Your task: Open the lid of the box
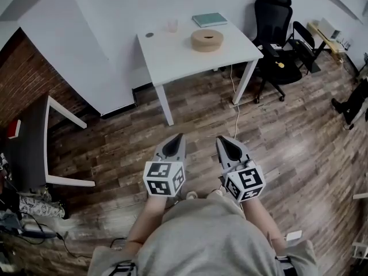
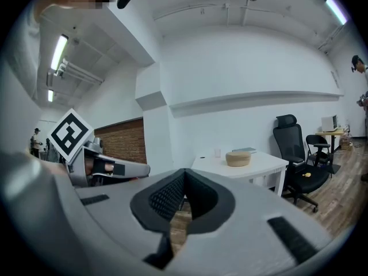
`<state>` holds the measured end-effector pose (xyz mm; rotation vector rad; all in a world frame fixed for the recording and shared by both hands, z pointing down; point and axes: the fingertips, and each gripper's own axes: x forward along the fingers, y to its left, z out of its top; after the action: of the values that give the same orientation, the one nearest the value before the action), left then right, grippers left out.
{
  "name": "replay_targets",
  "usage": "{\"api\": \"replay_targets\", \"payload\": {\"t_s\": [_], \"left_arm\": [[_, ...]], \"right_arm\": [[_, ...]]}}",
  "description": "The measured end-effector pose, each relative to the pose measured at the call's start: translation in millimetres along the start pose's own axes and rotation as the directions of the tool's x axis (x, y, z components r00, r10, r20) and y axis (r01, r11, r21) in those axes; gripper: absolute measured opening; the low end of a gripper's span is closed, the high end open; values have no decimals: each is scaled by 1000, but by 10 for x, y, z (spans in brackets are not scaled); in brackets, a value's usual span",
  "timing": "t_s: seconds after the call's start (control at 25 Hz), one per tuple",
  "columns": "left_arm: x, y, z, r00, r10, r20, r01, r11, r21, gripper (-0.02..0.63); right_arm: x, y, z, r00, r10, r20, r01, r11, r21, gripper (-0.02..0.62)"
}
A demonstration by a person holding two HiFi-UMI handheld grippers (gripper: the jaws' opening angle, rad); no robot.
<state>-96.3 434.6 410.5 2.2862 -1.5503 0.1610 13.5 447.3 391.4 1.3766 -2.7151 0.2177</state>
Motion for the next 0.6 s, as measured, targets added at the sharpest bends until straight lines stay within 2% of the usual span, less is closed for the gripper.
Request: {"api": "replay_targets", "payload": {"t_s": [0.2, 0.4, 0.6], "left_arm": [[-24, 77, 28, 1000, -6, -3, 6, 1000, 16, 7], [-18, 139, 3, 1000, -23, -9, 23, 1000, -4, 8], [-39, 175, -69, 1000, -13, -22, 13, 1000, 21, 6]], "right_arm": [[72, 71, 18, 1000, -3, -1, 3, 1000, 4, 0], [123, 114, -5, 1000, -16, 1, 16, 1000, 21, 2], [97, 182, -83, 1000, -17, -22, 18, 999, 32, 2]]}}
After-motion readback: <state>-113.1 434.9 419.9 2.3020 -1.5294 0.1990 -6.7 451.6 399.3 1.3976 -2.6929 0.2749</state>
